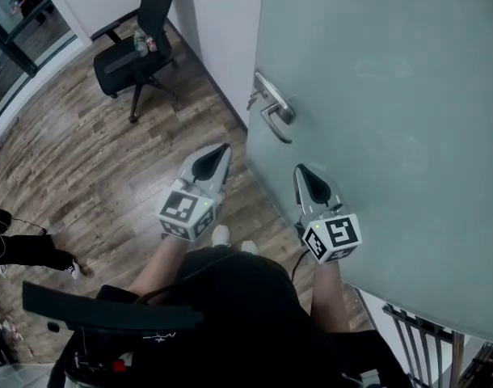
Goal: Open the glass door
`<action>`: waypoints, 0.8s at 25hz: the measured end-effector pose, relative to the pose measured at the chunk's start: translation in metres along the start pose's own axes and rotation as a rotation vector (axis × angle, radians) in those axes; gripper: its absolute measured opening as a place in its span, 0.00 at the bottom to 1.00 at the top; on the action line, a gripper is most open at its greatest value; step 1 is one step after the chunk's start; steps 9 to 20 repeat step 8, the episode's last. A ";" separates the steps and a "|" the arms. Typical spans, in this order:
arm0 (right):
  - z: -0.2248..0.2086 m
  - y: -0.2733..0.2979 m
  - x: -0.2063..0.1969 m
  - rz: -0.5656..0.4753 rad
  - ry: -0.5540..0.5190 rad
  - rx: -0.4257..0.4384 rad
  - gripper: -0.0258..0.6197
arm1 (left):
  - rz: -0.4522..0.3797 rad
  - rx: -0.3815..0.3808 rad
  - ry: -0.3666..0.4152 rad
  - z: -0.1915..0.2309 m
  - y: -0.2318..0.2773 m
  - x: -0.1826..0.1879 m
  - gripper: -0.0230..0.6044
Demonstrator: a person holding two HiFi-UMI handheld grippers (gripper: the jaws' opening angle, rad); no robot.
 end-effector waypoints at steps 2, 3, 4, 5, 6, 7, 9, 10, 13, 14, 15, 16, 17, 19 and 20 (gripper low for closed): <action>0.001 0.001 -0.001 0.005 0.000 0.003 0.04 | 0.003 0.004 -0.002 -0.001 -0.002 -0.001 0.03; 0.002 0.001 -0.001 0.006 -0.002 0.004 0.04 | 0.004 0.005 -0.003 -0.001 -0.003 -0.001 0.03; 0.002 0.001 0.000 0.007 -0.004 0.004 0.04 | 0.003 0.005 -0.002 -0.001 -0.003 0.000 0.03; 0.003 0.001 0.000 0.008 -0.006 0.004 0.04 | 0.001 0.004 -0.002 -0.002 -0.003 0.000 0.03; 0.003 0.002 0.000 0.010 -0.008 0.004 0.04 | 0.000 0.004 -0.002 -0.002 -0.004 0.001 0.03; 0.003 0.002 0.001 0.012 -0.010 0.004 0.04 | 0.000 0.004 -0.002 -0.002 -0.004 0.001 0.03; 0.004 0.002 0.001 0.013 -0.012 0.004 0.04 | 0.000 0.004 -0.003 -0.002 -0.004 0.001 0.03; 0.004 0.002 0.001 0.013 -0.012 0.004 0.04 | 0.000 0.004 -0.003 -0.002 -0.004 0.001 0.03; 0.004 0.002 0.001 0.013 -0.012 0.004 0.04 | 0.000 0.004 -0.003 -0.002 -0.004 0.001 0.03; 0.004 0.002 0.001 0.013 -0.012 0.004 0.04 | 0.000 0.004 -0.003 -0.002 -0.004 0.001 0.03; 0.004 0.002 0.001 0.013 -0.012 0.004 0.04 | 0.000 0.004 -0.003 -0.002 -0.004 0.001 0.03; 0.004 0.002 0.001 0.013 -0.012 0.004 0.04 | 0.000 0.004 -0.003 -0.002 -0.004 0.001 0.03; 0.004 0.002 0.001 0.013 -0.012 0.004 0.04 | 0.000 0.004 -0.003 -0.002 -0.004 0.001 0.03; 0.004 0.002 0.001 0.013 -0.012 0.004 0.04 | 0.000 0.004 -0.003 -0.002 -0.004 0.001 0.03; 0.004 0.002 0.001 0.013 -0.012 0.004 0.04 | 0.000 0.004 -0.003 -0.002 -0.004 0.001 0.03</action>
Point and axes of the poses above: the fingertips, and each gripper's own axes: y forward along the fingers, z to its left, x out of its top, the point moved 7 cm from there along -y, backward along the fingers, and after that the axes turned 10 degrees about x, right-handed, at the moved point
